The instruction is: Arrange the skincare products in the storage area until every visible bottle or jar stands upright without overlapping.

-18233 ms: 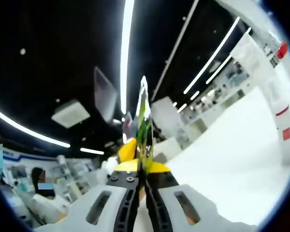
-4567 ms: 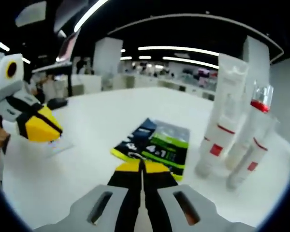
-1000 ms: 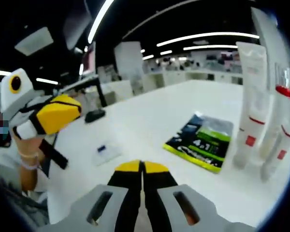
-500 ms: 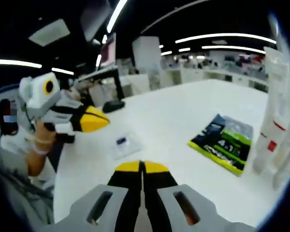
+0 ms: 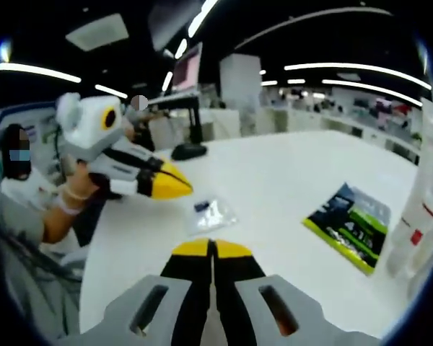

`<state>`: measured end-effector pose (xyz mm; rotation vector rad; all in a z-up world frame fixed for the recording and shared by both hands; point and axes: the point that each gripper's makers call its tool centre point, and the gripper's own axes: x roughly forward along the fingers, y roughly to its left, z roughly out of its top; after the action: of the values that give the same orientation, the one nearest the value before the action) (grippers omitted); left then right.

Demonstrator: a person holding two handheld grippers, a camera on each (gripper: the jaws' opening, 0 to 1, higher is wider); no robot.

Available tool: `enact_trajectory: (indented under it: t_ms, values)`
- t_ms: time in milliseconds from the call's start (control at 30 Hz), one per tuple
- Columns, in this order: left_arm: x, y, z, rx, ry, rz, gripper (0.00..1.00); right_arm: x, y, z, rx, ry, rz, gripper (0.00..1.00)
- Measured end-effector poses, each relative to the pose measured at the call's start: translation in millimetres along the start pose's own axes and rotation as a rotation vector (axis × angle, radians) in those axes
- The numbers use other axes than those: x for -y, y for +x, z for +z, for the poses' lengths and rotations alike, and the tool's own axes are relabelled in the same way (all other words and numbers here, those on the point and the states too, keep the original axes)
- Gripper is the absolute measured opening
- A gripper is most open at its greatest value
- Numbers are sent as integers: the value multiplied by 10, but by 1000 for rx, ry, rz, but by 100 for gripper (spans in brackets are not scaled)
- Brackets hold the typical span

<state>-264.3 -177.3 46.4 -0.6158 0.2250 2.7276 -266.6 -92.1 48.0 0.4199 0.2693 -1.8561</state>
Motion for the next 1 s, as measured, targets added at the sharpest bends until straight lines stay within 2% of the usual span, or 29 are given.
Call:
enact_trajectory:
  t_ms: [133,367,400,633,800,1000]
  values:
    - [40,61,-63,-22,1,-38,1,31,8,-16,-3,-5,-11,0]
    - [67,167,-201,-64,19,-46,1,74,24,-30,-1,-30,-33,0]
    - [47,183,-187,-44,36,-26,1,75,25,-32,-1,-30,-33,0]
    - [87,169,-197,-52,88,-10,0,114,27,-31,3,-26,-50,0]
    - [213,187,-176,-41,48,-77,0,140,27,-30,4,-23,-62,0]
    - [301,210,-154,-40,50,-99,0,172,26,-24,7,-24,-76,0]
